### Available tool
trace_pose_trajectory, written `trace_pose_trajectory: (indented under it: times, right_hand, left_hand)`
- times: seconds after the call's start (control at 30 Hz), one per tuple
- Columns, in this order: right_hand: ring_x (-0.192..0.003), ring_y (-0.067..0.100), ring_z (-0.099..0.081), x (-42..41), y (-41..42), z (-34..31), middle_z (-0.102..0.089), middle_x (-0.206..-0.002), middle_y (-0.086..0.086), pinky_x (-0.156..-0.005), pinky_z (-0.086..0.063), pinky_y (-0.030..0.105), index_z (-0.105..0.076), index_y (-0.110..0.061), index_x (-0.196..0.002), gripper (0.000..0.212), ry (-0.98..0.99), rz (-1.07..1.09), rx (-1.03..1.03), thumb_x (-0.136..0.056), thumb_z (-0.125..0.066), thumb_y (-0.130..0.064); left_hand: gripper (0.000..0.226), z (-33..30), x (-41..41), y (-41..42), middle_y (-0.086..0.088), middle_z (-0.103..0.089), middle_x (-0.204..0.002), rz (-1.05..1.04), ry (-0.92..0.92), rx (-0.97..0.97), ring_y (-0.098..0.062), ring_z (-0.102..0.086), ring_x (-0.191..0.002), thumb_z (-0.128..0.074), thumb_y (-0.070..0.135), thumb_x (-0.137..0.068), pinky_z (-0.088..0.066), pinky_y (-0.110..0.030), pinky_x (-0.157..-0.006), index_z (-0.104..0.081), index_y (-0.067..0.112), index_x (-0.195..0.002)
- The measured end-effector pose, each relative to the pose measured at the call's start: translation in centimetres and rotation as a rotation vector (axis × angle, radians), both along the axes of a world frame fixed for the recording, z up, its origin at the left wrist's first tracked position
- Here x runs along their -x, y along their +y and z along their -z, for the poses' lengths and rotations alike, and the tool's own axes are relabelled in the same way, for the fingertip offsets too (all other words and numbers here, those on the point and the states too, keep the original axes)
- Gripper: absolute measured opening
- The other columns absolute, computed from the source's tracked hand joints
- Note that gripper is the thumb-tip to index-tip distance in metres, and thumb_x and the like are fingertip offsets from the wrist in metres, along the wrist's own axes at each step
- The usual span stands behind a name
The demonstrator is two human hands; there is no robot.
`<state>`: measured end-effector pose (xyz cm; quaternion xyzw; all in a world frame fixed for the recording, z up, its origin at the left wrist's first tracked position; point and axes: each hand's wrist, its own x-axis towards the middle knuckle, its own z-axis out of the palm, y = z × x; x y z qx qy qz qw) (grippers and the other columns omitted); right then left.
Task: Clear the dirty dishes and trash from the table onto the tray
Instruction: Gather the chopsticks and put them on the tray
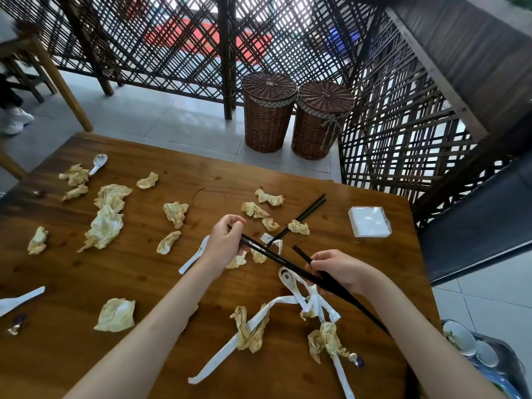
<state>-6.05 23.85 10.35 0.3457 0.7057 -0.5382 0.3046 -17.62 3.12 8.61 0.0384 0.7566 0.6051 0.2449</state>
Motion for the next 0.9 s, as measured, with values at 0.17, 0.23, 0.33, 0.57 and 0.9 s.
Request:
trace_pose_trajectory:
  times: [0.17, 0.23, 0.33, 0.57, 0.9]
  right_hand:
    - [-0.048, 0.009, -0.052, 0.1, -0.4, -0.2, -0.061, -0.066, 0.001, -0.046, -0.043, 0.019, -0.064, -0.014, -0.1, 0.017, -0.013, -0.09, 0.031, -0.095, -0.05, -0.021]
    - [-0.048, 0.009, -0.051, 0.1, -0.6, -0.3, -0.06, -0.064, 0.001, -0.046, -0.042, 0.021, -0.063, -0.013, -0.1, 0.018, -0.006, -0.112, 0.044, -0.096, -0.048, -0.022]
    - [-0.048, 0.011, -0.05, 0.1, -0.8, -0.4, -0.059, -0.064, 0.001, -0.046, -0.041, 0.021, -0.061, -0.013, -0.098, 0.017, 0.011, -0.116, 0.075, -0.096, -0.046, -0.021]
    - [-0.043, 0.01, -0.036, -0.2, -0.6, -0.2, -0.048, -0.056, -0.003, -0.041, -0.032, 0.021, -0.057, -0.013, -0.096, 0.022, 0.029, -0.054, 0.097, -0.099, -0.04, -0.026]
    - [-0.04, 0.008, -0.031, -1.3, -0.5, 0.3, -0.039, -0.05, -0.006, -0.037, -0.03, 0.022, -0.057, -0.017, -0.103, 0.029, 0.177, 0.207, -0.032, -0.099, -0.038, -0.038]
  left_hand:
    - [0.02, -0.2, -0.2, 0.3, -0.008, -0.057, -0.074, 0.04, 0.001, 0.006, -0.006, -0.057, -0.05, -0.041, 0.021, -0.099, -0.046, -0.021, -0.049, -0.057, 0.018, -0.088]
    - [0.024, -0.2, -0.2, 0.4, -0.006, -0.056, -0.071, 0.068, 0.002, 0.004, -0.006, -0.056, -0.049, -0.041, 0.022, -0.099, -0.044, -0.019, -0.046, -0.058, 0.016, -0.083]
    - [0.031, -0.3, -0.5, 0.5, -0.005, -0.057, -0.066, 0.112, -0.025, -0.007, -0.004, -0.055, -0.047, -0.038, 0.026, -0.101, -0.041, -0.018, -0.043, -0.059, 0.014, -0.081]
    - [0.053, 0.0, -0.5, 0.1, -0.003, -0.068, -0.08, 0.097, -0.188, 0.037, -0.011, -0.05, -0.054, -0.016, 0.052, -0.097, -0.038, -0.02, -0.05, -0.053, 0.022, -0.118]
    - [0.045, 2.1, -0.5, -3.6, -0.001, -0.069, -0.082, 0.007, -0.183, 0.109, -0.013, -0.052, -0.062, -0.019, 0.044, -0.102, -0.041, -0.025, -0.058, -0.061, 0.029, -0.1]
